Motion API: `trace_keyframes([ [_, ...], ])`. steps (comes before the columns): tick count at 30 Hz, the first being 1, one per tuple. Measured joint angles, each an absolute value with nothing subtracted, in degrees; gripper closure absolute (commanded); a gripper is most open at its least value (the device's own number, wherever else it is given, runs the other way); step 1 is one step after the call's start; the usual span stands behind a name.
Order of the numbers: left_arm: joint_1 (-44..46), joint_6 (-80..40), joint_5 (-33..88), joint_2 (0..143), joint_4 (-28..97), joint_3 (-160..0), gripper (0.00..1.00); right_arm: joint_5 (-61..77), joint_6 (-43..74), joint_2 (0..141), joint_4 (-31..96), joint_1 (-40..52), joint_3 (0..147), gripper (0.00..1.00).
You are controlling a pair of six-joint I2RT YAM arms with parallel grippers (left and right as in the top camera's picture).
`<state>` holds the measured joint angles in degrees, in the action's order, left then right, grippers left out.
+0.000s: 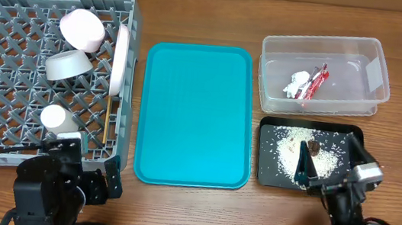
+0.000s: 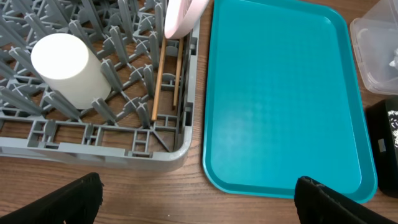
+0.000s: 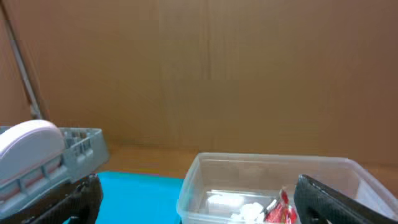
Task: Sort waste into correct bins and load items into the dishwasher
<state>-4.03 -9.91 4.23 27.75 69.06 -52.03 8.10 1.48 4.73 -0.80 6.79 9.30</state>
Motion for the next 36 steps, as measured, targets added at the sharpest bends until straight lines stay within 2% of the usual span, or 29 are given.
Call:
trace_keyframes([
  [3,-4.0,-9.9,4.2,27.7,69.1,-52.0,0.0,7.1,1.5,1.1,-7.0,6.9,3.0,0.0],
  [9,-4.0,-9.9,4.2,27.7,69.1,-52.0,0.0,4.9,1.5,0.6,4.8,6.9,1.1,0.0],
  [36,-4.0,-9.9,4.2,27.7,69.1,-52.0,0.0,4.1,1.5,0.6,4.8,6.9,1.1,0.0],
])
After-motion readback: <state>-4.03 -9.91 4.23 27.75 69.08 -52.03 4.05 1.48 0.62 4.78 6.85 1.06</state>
